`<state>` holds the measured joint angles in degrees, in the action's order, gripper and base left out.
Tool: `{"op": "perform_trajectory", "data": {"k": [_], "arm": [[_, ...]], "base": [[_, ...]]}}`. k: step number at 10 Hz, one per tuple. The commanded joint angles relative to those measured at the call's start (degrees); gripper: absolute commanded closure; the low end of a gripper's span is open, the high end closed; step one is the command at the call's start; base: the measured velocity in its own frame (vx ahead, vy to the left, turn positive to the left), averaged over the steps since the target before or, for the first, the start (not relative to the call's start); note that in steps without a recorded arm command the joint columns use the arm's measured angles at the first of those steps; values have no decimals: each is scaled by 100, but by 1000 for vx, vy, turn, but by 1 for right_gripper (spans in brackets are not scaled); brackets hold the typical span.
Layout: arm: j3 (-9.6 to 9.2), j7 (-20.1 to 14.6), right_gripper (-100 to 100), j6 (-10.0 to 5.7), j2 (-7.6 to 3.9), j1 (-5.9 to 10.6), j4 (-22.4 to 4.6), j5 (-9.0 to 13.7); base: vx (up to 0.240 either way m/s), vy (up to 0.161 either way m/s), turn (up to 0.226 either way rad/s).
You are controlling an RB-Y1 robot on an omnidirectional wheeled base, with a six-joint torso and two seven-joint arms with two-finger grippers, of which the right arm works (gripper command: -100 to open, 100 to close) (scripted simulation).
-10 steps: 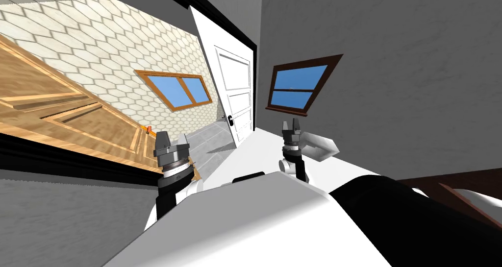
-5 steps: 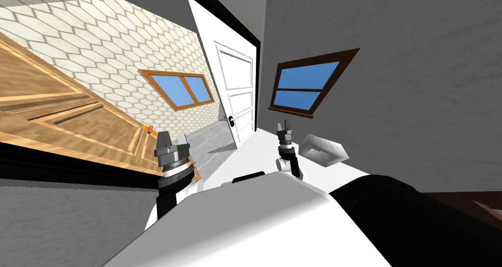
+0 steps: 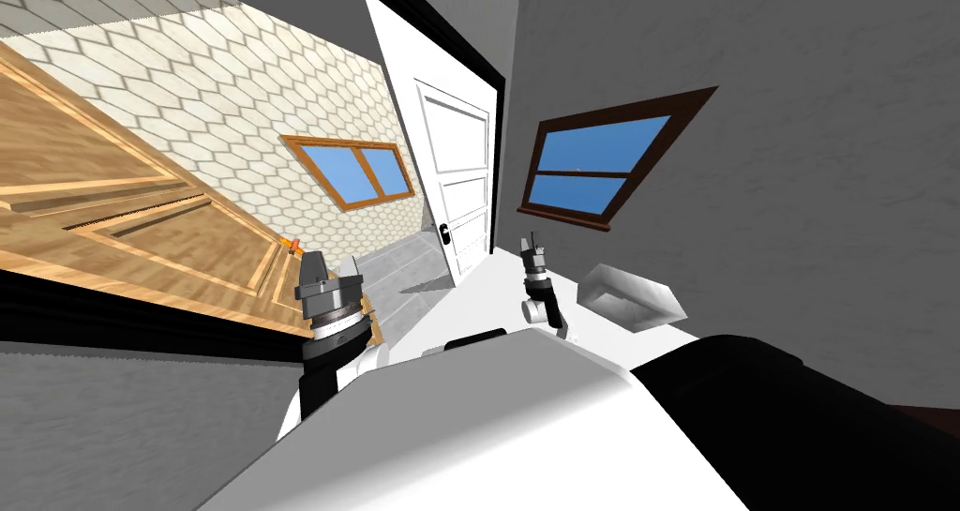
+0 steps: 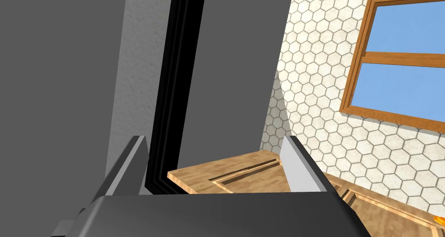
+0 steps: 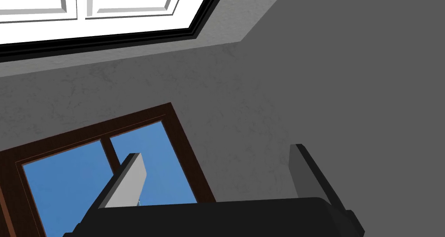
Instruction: Push the door open
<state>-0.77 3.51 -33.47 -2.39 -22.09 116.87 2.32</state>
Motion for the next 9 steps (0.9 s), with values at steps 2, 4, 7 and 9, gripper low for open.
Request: {"op": "perform_trajectory", "data": {"k": [2, 4, 7, 9], "arm": [[-39, -49, -100, 9, -38, 165, -317, -22], [-103, -99, -100, 80, -65, 370, -629, -58], [-206, -179, -100, 193, -97, 696, -1158, -116], [-278, -236, -100, 273, -106, 926, -1523, -156]], "base": [[55, -25, 37], [75, -34, 89], [101, -49, 100], [96, -65, 94]]}}
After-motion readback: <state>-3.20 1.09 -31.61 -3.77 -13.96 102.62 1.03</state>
